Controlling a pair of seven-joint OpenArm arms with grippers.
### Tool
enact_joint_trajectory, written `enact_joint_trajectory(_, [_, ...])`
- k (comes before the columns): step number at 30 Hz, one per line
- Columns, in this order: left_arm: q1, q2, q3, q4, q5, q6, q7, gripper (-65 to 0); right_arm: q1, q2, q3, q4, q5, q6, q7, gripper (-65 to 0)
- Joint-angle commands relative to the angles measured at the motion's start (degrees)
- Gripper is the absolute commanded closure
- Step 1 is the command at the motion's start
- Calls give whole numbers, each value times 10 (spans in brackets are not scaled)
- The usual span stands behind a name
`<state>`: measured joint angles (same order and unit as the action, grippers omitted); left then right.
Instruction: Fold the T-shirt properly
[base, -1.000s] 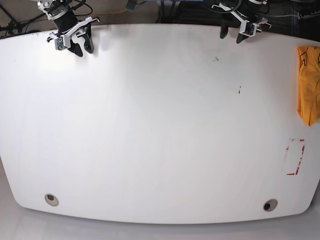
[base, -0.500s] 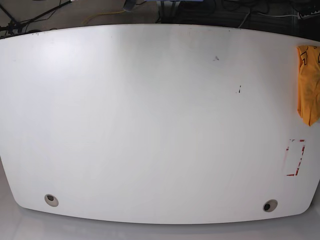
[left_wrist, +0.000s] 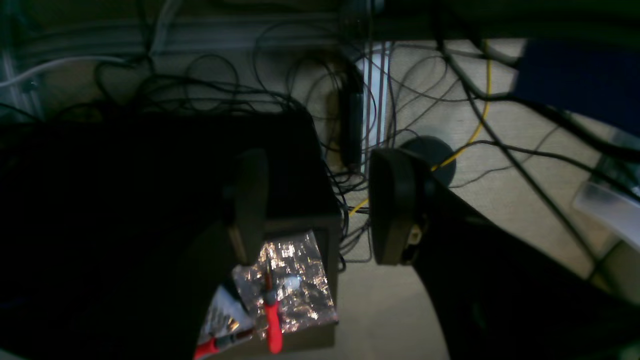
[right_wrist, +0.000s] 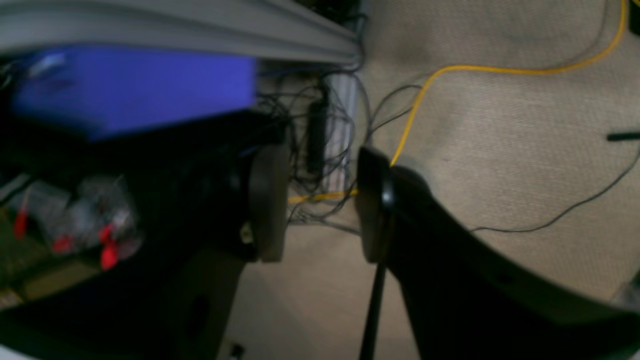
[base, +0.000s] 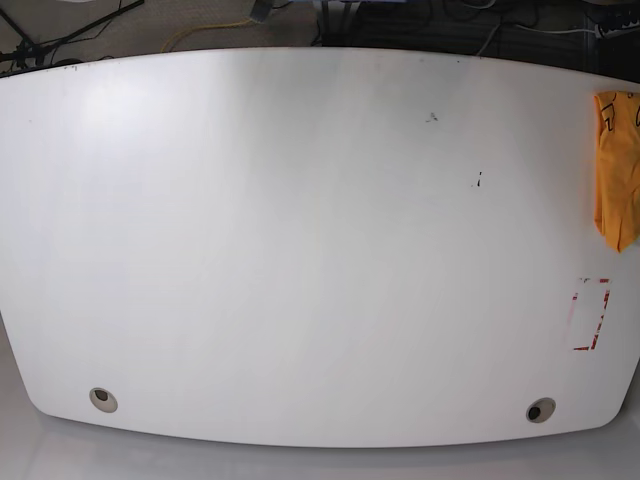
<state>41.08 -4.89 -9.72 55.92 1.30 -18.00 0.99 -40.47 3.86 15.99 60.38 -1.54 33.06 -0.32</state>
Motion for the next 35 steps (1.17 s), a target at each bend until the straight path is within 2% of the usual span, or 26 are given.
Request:
enact_joint_trajectory(1, [-20,-10,9,-63,-2,7,-2,-294,19,8,3,-63,-11,-1,6,-217])
enact_joint_trajectory(3, [-49,-10,9,-103,-2,7,-2,-294,47,20,1,-107,-11,-3,24,-217])
enact_joint_trajectory(9, [-136,-10,10,-214,1,7,-2,-293,141,43,0,-264,-16,-51,66,-217])
enact_joint_trajectory(15, [-229,-10,10,-335,2,8,-2,-293,230,47,0,-383,-71,-90,84,-220])
enact_joint_trajectory(21, [-276,-10,10,-393,2,9,-2,-293,264,47,1,-391,-116,-136,84,-222])
enact_joint_trajectory(24, [-292,-9,10,-396,2,29,-2,-293,275,45,1,-391,-130,-150,84,-224])
enact_joint_trajectory(27, [-294,-9,11,-396,2,63,-2,-294,276,44,1,-391,-137,-155,84,-224])
enact_joint_trajectory(35, [-309,3,11,-397,3,66,-2,-296,283,42,1,-391,-140,-154,84,-224])
